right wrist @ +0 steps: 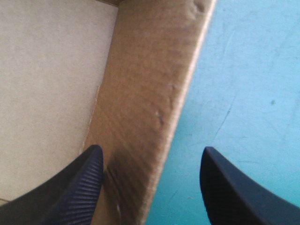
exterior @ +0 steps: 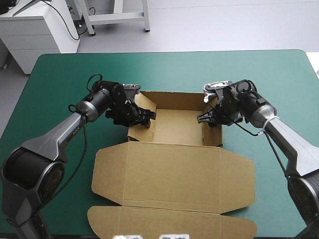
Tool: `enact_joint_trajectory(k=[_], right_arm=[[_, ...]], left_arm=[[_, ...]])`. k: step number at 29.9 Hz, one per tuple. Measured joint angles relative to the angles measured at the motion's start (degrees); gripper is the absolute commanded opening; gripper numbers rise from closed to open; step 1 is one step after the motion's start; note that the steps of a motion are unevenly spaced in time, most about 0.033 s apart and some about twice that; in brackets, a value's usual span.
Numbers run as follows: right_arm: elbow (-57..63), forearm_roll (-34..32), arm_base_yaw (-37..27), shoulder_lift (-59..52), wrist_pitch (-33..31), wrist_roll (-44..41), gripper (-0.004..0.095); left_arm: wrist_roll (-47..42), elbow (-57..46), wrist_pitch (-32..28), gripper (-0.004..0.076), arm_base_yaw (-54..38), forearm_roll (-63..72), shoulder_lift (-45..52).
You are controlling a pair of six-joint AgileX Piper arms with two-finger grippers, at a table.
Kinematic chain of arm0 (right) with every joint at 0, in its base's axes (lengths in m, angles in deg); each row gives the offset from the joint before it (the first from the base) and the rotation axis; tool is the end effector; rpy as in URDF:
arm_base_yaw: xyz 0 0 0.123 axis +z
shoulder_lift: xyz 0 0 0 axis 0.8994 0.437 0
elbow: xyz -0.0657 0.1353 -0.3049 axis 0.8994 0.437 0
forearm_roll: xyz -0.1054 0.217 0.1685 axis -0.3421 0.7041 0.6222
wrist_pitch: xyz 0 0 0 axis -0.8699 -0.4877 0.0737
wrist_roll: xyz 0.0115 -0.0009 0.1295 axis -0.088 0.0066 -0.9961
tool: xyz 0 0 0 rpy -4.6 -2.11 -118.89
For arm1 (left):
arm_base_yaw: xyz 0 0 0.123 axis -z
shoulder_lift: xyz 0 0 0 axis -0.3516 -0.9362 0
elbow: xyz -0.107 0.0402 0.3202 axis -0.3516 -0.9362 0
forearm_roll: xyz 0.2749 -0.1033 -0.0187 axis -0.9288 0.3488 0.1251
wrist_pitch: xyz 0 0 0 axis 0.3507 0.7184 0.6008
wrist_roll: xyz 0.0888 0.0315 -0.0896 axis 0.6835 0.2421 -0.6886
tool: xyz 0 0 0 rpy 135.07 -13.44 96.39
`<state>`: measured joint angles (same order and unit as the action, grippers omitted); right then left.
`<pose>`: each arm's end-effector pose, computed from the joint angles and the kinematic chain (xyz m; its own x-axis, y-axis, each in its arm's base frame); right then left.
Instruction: Fold the box
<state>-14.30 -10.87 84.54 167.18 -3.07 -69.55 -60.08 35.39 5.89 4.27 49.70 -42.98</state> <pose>0.3952 0.1364 0.2931 -0.9094 -0.1832 -0.3734 -0.1894 0.9817 -0.0201 0.4129 -0.2171 0.2573 -0.9444 0.1698 -0.2817 0.2422 0.9385 -0.2461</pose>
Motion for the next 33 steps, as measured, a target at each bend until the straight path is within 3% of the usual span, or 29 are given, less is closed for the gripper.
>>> enact_joint_trajectory(k=[7, 17, 21, 26, 29, 33], right_arm=[[-3.43, 0.92, 0.00, 0.00, -2.80, -0.32, 0.0566], [-16.74, 0.96, 0.00, 0.00, -12.58, 0.18, 0.0555], [-18.83, 2.94, 0.00, -0.33, -13.48, 0.30, 0.0554], [-18.98, 3.96, 0.00, -0.79, -13.97, 0.35, 0.0554], [-18.98, 3.96, 0.00, -0.79, -13.96, 0.35, 0.0553], [-18.98, 3.99, 0.00, -0.79, -13.96, 0.35, 0.0553]], left_arm=[[0.26, 2.35, 1.31, 0.0570, 0.00, 0.00, 0.14], [0.90, 17.92, 10.42, 0.0568, 0.00, -5.17, 1.28], [0.90, 24.49, 14.33, 0.0568, 0.00, -8.07, 1.28], [0.90, 30.94, 14.57, 0.0553, 0.00, -9.21, 2.74], [0.90, 32.12, 14.57, 0.0455, 0.00, -9.29, 5.74], [2.05, 32.29, 14.63, 0.0192, 0.00, -9.66, 10.30]])
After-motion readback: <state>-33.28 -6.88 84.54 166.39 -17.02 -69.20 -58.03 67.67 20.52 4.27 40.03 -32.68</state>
